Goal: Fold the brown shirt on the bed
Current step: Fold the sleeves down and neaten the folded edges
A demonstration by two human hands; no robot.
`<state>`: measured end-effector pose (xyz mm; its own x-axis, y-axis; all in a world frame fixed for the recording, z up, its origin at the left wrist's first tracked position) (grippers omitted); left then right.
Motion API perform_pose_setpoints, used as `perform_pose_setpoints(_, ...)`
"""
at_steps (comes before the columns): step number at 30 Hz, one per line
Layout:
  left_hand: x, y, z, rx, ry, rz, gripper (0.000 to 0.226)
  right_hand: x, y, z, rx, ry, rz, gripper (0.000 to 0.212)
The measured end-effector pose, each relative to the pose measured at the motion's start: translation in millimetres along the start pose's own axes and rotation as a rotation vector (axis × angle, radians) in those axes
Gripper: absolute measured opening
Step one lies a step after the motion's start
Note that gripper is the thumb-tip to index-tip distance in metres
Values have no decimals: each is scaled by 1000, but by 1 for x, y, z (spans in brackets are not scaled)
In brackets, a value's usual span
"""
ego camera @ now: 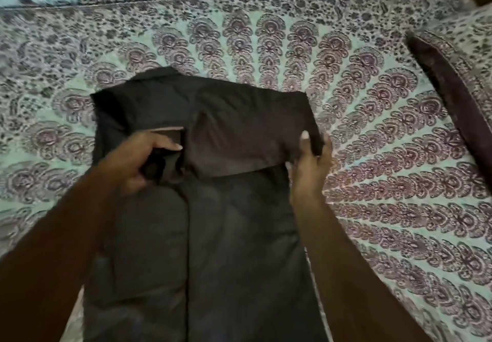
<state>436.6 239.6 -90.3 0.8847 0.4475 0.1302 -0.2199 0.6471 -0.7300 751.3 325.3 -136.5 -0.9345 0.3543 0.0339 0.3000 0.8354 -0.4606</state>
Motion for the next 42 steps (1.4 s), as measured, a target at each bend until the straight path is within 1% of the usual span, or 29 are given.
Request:
perform_pose_setpoints(1,-23,0,6,25,18,24,35,5,6,2,42,48,68,36)
perform_pose_setpoints(3,-79,5,19,88,52,110,27,17,8,13,114,108,177,14)
perform_pose_setpoints(4,-108,8,24,108,70,175,22,25,4,17,147,123,196,12)
perform_pose_setpoints(5,-135,9,27,122,85,238,22,34,-2,22,174,130,209,14)
perform_pose_setpoints(7,-186,15,33,156,134,350,11,49,-15,28,194,116,222,20)
perform_pose_setpoints(9,-230,19,39,182,177,447,24,69,-28,38,200,109,205,21)
perform_pose_setpoints(10,-244,20,43,204,183,465,25,80,-35,43,203,107,194,18)
perform_pose_setpoints(12,-267,22,45,236,202,476,22,98,-48,57,232,95,161,19)
perform_pose_setpoints(14,-292,24,49,278,286,511,19,118,-61,70,255,94,116,25)
perform_pose_setpoints(17,-322,24,57,302,433,601,30,145,-76,84,274,92,51,31)
perform_pose_setpoints(19,-339,23,62,300,506,668,34,160,-83,90,271,104,37,35)
perform_pose_setpoints(22,-349,25,70,359,612,729,35,174,-87,96,252,76,-12,42)
perform_pose_setpoints(24,-348,28,72,389,716,722,38,177,-88,101,247,61,-39,42)
perform_pose_setpoints(25,-347,29,72,389,796,720,44,177,-87,103,248,55,-42,42)
perform_pose_setpoints(26,-344,30,70,373,913,722,54,174,-86,104,248,53,-43,42)
perform_pose_setpoints(28,-337,29,65,312,1188,751,84,170,-82,107,249,62,-43,41)
perform_pose_setpoints(29,-331,27,65,327,1286,764,94,169,-80,108,252,62,-40,40)
perform_pose_setpoints(30,-319,26,66,386,1351,749,93,167,-80,109,260,57,-32,40)
perform_pose_setpoints(31,-303,26,66,479,1381,697,82,166,-80,111,266,59,-25,40)
perform_pose_setpoints(32,-284,28,63,580,1383,602,69,166,-81,112,270,68,-22,40)
perform_pose_setpoints(33,-264,32,56,665,1367,460,60,168,-82,113,273,79,-23,40)
perform_pose_setpoints(34,-244,37,46,705,1351,303,59,171,-84,113,271,85,-29,41)
perform_pose_setpoints(35,-231,42,33,687,1371,191,61,174,-87,114,268,89,-38,42)
perform_pose_setpoints(36,-226,49,22,640,1422,143,64,177,-90,114,262,91,-48,42)
perform_pose_setpoints(37,-230,56,13,575,1470,156,67,181,-94,114,252,85,-55,42)
perform_pose_setpoints(38,-238,61,8,521,1498,204,69,184,-96,114,237,68,-65,42)
perform_pose_setpoints(40,-249,66,8,463,1528,302,68,190,-101,111,200,7,-105,41)
perform_pose_setpoints(42,-250,68,12,413,1561,360,66,192,-103,104,150,-119,-148,34)
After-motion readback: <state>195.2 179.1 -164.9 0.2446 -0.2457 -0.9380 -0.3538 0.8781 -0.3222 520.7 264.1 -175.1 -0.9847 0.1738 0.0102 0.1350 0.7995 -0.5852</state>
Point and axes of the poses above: each hand's wrist, its own y-axis towards the middle knuckle, its own x-axis out of the palm, z = x × y, the point moved 10 cm from there along y, towards the middle knuckle, and after that the axes turned 6 degrees about -y, right-handed, at the moved point
